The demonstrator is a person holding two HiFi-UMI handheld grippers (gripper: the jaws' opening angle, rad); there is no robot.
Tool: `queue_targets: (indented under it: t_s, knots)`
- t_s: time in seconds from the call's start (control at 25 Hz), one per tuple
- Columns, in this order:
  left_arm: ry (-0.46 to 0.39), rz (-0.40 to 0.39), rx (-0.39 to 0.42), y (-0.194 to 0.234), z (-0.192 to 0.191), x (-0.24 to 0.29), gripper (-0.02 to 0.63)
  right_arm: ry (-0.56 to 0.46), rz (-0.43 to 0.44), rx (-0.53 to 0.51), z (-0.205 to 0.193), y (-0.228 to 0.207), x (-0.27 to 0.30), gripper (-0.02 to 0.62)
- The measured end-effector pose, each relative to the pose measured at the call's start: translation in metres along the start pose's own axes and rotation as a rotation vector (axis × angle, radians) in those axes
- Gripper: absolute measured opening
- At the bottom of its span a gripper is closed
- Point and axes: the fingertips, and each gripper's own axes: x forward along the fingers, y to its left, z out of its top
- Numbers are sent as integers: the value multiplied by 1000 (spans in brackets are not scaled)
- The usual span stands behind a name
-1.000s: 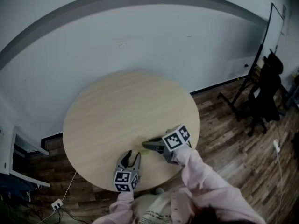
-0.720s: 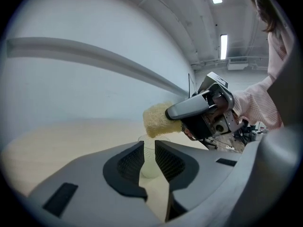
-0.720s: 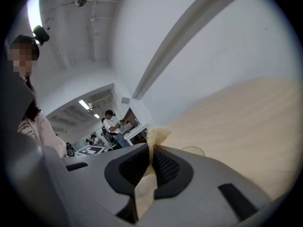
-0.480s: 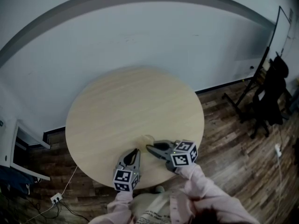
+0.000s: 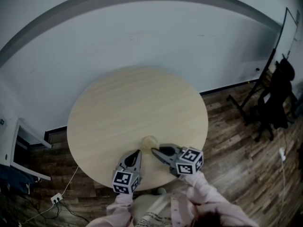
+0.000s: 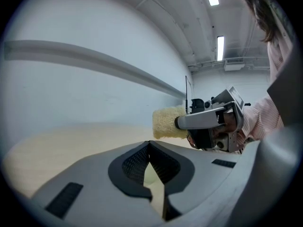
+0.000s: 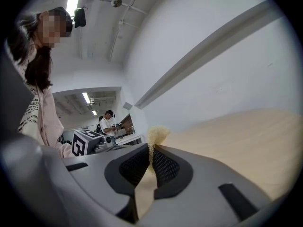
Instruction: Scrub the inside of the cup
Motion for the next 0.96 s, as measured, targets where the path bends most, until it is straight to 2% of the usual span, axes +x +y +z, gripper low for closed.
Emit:
queue_targets:
  t_s: [0.96]
  knots:
    - [3, -5, -16, 5, -1, 0, -8, -1, 9, -4, -7, -4, -2, 28]
